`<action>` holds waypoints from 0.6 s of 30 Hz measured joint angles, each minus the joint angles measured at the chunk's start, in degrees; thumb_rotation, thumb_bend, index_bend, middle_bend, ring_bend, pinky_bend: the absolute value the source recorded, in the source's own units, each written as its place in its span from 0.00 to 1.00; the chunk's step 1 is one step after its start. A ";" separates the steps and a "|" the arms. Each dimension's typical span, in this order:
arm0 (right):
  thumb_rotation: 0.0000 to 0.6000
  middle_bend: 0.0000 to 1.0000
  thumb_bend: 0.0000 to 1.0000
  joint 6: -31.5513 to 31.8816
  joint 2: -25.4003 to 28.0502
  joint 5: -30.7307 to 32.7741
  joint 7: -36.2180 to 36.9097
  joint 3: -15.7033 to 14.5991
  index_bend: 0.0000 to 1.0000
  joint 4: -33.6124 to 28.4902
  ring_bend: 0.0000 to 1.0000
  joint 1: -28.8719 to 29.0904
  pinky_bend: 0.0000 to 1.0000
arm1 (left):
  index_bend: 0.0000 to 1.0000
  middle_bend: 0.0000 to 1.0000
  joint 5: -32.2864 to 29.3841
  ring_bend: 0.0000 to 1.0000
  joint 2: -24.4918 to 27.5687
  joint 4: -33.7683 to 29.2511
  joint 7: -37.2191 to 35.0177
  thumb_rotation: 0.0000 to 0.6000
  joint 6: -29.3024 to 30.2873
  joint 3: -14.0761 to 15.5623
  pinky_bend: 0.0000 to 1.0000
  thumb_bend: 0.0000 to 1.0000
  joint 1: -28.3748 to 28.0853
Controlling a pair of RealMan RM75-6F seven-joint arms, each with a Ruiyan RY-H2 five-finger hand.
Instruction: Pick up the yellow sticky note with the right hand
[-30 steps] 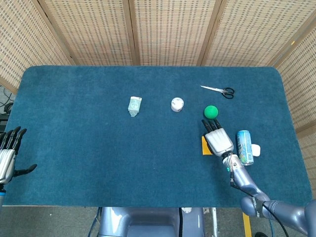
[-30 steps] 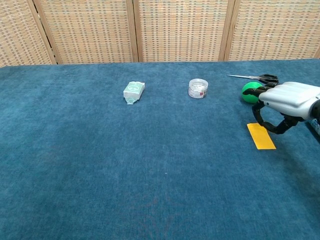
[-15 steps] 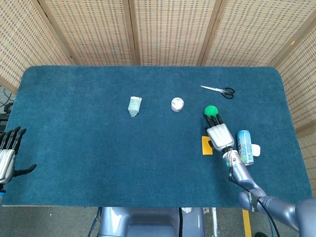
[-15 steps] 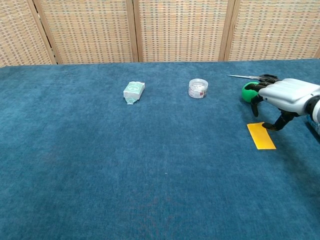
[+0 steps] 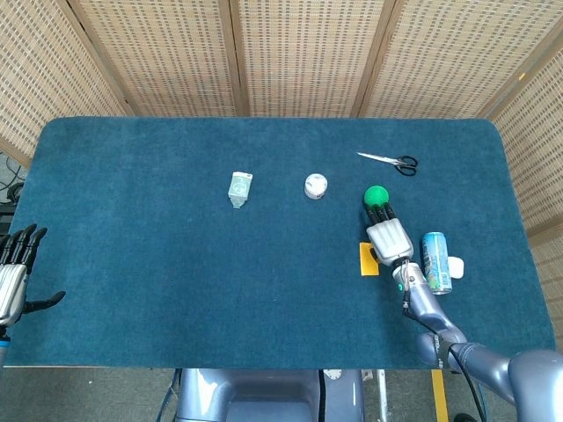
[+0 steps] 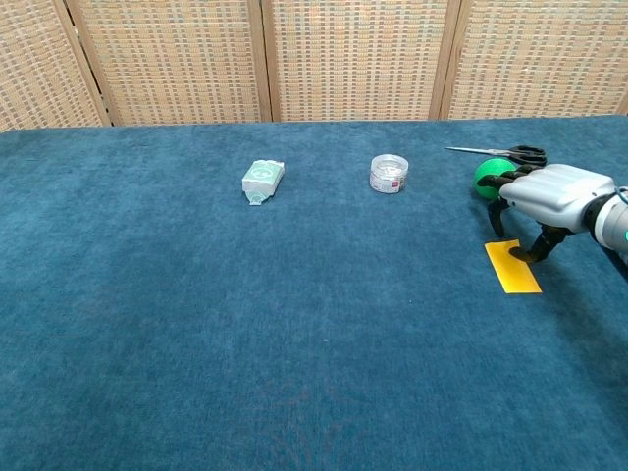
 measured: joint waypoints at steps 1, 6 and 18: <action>1.00 0.00 0.45 -0.07 -0.09 -0.09 0.19 -0.01 0.48 0.14 0.00 0.01 0.00 | 0.00 0.00 -0.04 0.00 -0.01 0.01 0.03 1.00 -0.03 0.00 0.00 0.00 -0.02; 1.00 0.00 0.47 -0.43 -0.56 -0.72 0.89 -0.18 0.61 1.13 0.00 0.09 0.00 | 0.00 0.00 -0.23 0.00 -0.06 0.07 0.07 1.00 -0.17 -0.07 0.00 0.00 -0.10; 1.00 0.00 0.58 0.21 -1.79 -3.04 2.93 -0.58 0.66 3.86 0.00 -0.18 0.00 | 0.00 0.00 -0.48 0.00 -0.23 0.16 0.41 1.00 -0.46 -0.06 0.00 0.00 -0.26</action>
